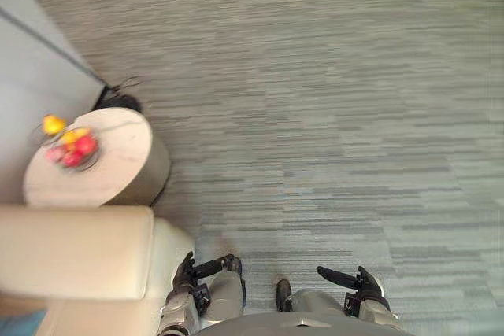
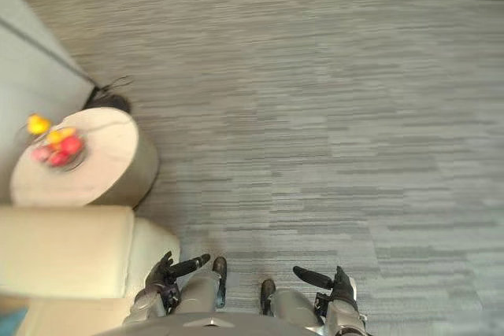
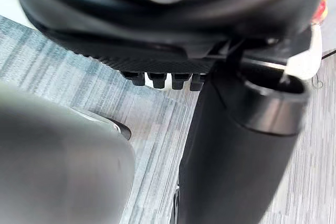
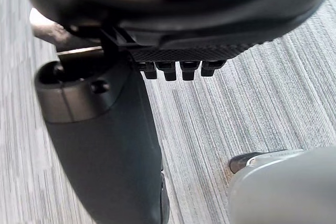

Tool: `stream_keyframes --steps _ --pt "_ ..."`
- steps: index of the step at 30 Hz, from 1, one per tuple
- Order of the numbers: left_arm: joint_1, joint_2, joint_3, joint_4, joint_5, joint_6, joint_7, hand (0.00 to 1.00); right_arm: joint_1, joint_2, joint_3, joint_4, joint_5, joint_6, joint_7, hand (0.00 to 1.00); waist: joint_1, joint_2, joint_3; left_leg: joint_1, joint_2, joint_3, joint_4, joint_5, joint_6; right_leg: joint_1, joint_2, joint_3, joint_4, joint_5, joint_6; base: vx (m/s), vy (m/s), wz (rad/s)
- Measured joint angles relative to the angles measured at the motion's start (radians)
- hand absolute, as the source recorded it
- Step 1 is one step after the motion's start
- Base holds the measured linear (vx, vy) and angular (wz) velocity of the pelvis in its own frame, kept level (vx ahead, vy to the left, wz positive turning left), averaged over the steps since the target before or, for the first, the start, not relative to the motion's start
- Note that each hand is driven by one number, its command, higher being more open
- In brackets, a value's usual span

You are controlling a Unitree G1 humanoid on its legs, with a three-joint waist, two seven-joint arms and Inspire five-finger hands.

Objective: Pick up cushions and gather them together orderly.

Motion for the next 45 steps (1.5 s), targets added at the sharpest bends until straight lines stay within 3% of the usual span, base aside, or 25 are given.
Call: stream_keyframes --steps 2,4,6,8,9,10,12,14,15,17,18,20,22,24,25,27,30,32,33,35,36,38,40,43,45 --pt "0.017 0.011 0.015 -0.002 0.002 0.004 0.0 1.0 0.035 0.017 0.0 -0.027 0.002 -0.001 0.002 1.0 -0.001 -0.027 -0.037 0.022 0.006 0.072 0.017 0.042 -0.015 -0.025 -0.009 0.05 0.084 -0.069 0.025 0.42 0.216 -1.05" --pt "0.02 0.028 0.017 -0.002 0.004 0.005 0.003 1.0 0.051 0.031 0.006 -0.039 0.0 0.0 0.014 1.0 0.005 -0.068 -0.068 0.048 -0.002 0.176 0.036 0.008 0.002 -0.068 -0.085 -0.024 0.155 -0.11 0.078 0.44 0.181 -1.31" --pt "0.005 0.032 0.007 0.003 0.002 0.021 0.005 1.0 0.036 0.031 0.012 -0.04 0.0 0.002 0.022 1.0 0.015 -0.063 -0.064 0.097 0.016 0.258 0.049 -0.015 0.027 -0.096 -0.142 -0.17 0.211 -0.096 0.109 0.25 0.06 -1.38" --pt "0.001 0.031 -0.059 0.014 -0.006 0.023 0.008 1.0 0.017 0.033 0.012 -0.043 0.0 0.0 0.023 1.0 0.024 -0.035 -0.065 0.173 0.038 0.333 0.007 -0.016 0.03 -0.087 -0.276 -0.481 0.185 -0.106 0.099 0.28 0.055 -1.35" --pt "-0.004 0.038 -0.078 0.017 -0.006 0.023 0.006 1.0 0.001 0.043 0.012 -0.037 -0.001 0.0 0.023 1.0 0.025 -0.037 -0.069 0.191 0.04 0.364 0.001 -0.016 0.03 -0.084 -0.324 -0.589 0.098 -0.055 0.089 0.31 0.02 -1.3" --pt "-0.016 0.052 -0.106 0.043 -0.006 0.025 0.006 1.0 -0.014 0.046 0.013 -0.026 -0.001 -0.002 0.025 1.0 0.018 -0.025 -0.073 0.212 0.049 0.37 -0.01 -0.02 0.022 -0.072 -0.307 -0.63 0.07 -0.011 0.053 0.37 -0.033 -1.02" --pt "-0.028 0.042 -0.143 0.061 -0.007 0.025 0.003 1.0 -0.024 0.024 0.019 0.007 -0.002 -0.013 0.026 1.0 0.019 0.008 -0.084 0.232 0.078 0.392 0.0 -0.01 0.008 -0.056 -0.253 -0.632 0.01 0.025 0.028 0.37 -0.113 -1.15" --pt "-0.03 0.049 -0.159 0.062 -0.006 0.022 -0.004 1.0 -0.051 0.016 0.027 0.039 -0.002 -0.01 0.022 1.0 0.019 -0.02 -0.063 0.206 0.05 0.383 0.043 -0.079 -0.036 -0.027 -0.258 -0.573 -0.032 0.029 0.021 0.18 -0.043 -1.09" --pt "-0.037 0.058 -0.182 0.059 -0.005 0.02 -0.005 1.0 -0.064 -0.002 0.029 0.063 -0.002 -0.01 0.017 1.0 0.008 -0.032 -0.052 0.23 -0.012 0.362 -0.153 -0.08 -0.022 -0.011 -0.27 -0.543 -0.049 0.032 0.016 0.05 0.027 -0.72" --pt "-0.035 0.055 -0.188 0.062 -0.003 0.017 -0.004 1.0 -0.056 -0.028 0.025 0.084 -0.002 -0.01 0.017 1.0 -0.01 -0.024 -0.047 0.238 -0.034 0.362 -0.326 0.056 0.01 0.015 -0.253 -0.533 -0.066 0.031 0.018 0.04 0.026 -0.65" --pt "-0.024 0.061 -0.189 0.06 0.001 0.016 -0.006 1.0 -0.049 -0.033 0.022 0.083 -0.002 -0.011 0.017 1.0 -0.001 -0.02 -0.044 0.211 -0.009 0.376 -0.225 0.109 -0.004 0.034 -0.231 -0.503 -0.071 0.009 0.042 0.04 0.004 -0.69" --pt "-0.027 0.083 -0.18 0.059 0.007 0.024 -0.003 1.0 -0.042 -0.017 0.021 0.076 -0.002 -0.015 0.02 1.0 -0.019 -0.038 -0.024 0.112 0.05 0.382 0.056 0.024 -0.017 0.074 -0.214 -0.491 -0.111 0.002 0.054 0.06 -0.084 -0.48" --pt "-0.038 0.068 -0.139 0.017 0.004 0.024 -0.004 1.0 -0.01 -0.02 0.016 0.047 0.02 -0.003 0.018 1.0 0.001 0.002 0.011 -0.024 0.162 0.325 0.479 0.043 0.026 0.162 -0.157 -0.458 -0.15 -0.002 0.047 0.13 -0.097 -0.53" --pt "-0.04 0.066 -0.136 0.009 0.006 0.022 -0.003 1.0 -0.003 -0.017 0.018 0.033 0.02 -0.003 0.014 1.0 0.009 0.005 0.022 -0.083 0.166 0.285 0.6 0.066 0.021 0.211 -0.151 -0.431 -0.173 -0.015 0.036 0.18 -0.015 -0.49" --pt "-0.045 0.062 -0.142 0.007 0.005 0.018 -0.004 1.0 -0.003 -0.021 0.01 0.032 0.02 -0.002 0.01 1.0 0.009 0.006 0.021 -0.103 0.128 0.259 0.547 -0.008 0.002 0.225 -0.163 -0.416 -0.187 -0.016 0.037 0.11 0.013 -0.37" --pt "-0.048 0.05 -0.146 -0.009 0.004 0.015 -0.01 1.0 -0.013 -0.015 -0.01 0.031 0.021 -0.002 0.008 1.0 0.016 -0.002 0.025 -0.124 0.037 0.215 0.269 -0.027 0.016 0.228 -0.194 -0.377 -0.203 -0.02 0.048 0.22 0.084 -0.54" --pt "-0.049 0.049 -0.131 -0.022 0.001 0.015 -0.012 1.0 -0.005 0.009 -0.01 0.022 0.029 -0.002 0.003 1.0 0.027 -0.025 0.037 -0.121 -0.048 0.179 -0.1 0.092 0.003 0.266 -0.241 -0.328 -0.226 -0.044 0.094 0.44 0.193 -0.53" --pt "-0.047 0.04 -0.122 -0.021 -0.009 0.015 -0.01 1.0 0.002 0.009 -0.006 0.022 0.033 0.0 0.001 1.0 0.043 -0.027 0.034 -0.105 -0.054 0.175 -0.134 0.222 -0.014 0.296 -0.255 -0.291 -0.236 -0.066 0.119 0.4 0.182 -0.62" --pt "-0.045 0.047 -0.111 -0.023 -0.01 0.013 -0.011 1.0 0.002 0.024 -0.01 0.023 0.038 0.0 -0.002 1.0 0.048 -0.05 0.021 -0.099 -0.072 0.186 -0.103 0.23 0.011 0.31 -0.274 -0.255 -0.245 -0.067 0.118 0.46 0.168 -0.47" --pt "-0.039 0.063 -0.09 -0.037 -0.006 0.017 -0.014 1.0 0.004 0.069 -0.009 0.008 0.036 0.0 0.003 1.0 0.05 -0.102 -0.001 -0.101 -0.087 0.229 0.021 0.126 0.056 0.306 -0.323 -0.188 -0.178 -0.051 0.122 0.54 0.191 -0.4" --pt "-0.037 0.065 -0.09 -0.038 -0.005 0.017 -0.014 1.0 0.007 0.075 -0.009 0.004 0.036 0.0 0.005 1.0 0.051 -0.11 -0.006 -0.091 -0.089 0.238 0.041 0.104 0.062 0.304 -0.331 -0.177 -0.154 -0.05 0.124 0.45 0.139 -0.52" --pt "-0.016 0.064 -0.099 -0.039 -0.004 0.022 -0.013 1.0 0.009 0.079 -0.007 -0.016 0.032 -0.002 0.021 1.0 0.054 -0.107 -0.02 0.002 -0.087 0.282 0.076 0.004 0.073 0.213 -0.362 -0.14 0.163 -0.001 0.199 0.53 0.155 -0.67" --pt "-0.004 0.068 -0.112 -0.034 -0.003 0.026 -0.012 1.0 0.01 0.079 -0.007 -0.044 0.015 -0.004 0.026 1.0 0.047 -0.101 -0.018 0.113 -0.087 0.317 0.041 -0.053 0.074 0.032 -0.418 -0.134 0.566 0.158 0.243 0.42 0.117 -0.58" --pt "-0.01 0.066 -0.138 -0.015 -0.004 0.027 0.0 1.0 0.007 0.056 -0.005 -0.083 -0.003 -0.026 0.033 1.0 0.025 -0.076 -0.009 0.269 -0.067 0.336 -0.039 -0.084 0.068 -0.138 -0.465 -0.279 0.757 0.067 0.139 0.44 0.025 -0.3" --pt "-0.01 0.063 -0.145 -0.012 -0.006 0.026 -0.001 1.0 -0.006 0.052 -0.006 -0.087 -0.003 -0.038 0.033 1.0 0.016 -0.065 -0.009 0.34 -0.039 0.34 -0.097 -0.086 0.061 -0.212 -0.45 -0.384 0.668 0.016 0.124 0.53 -0.107 -0.17"
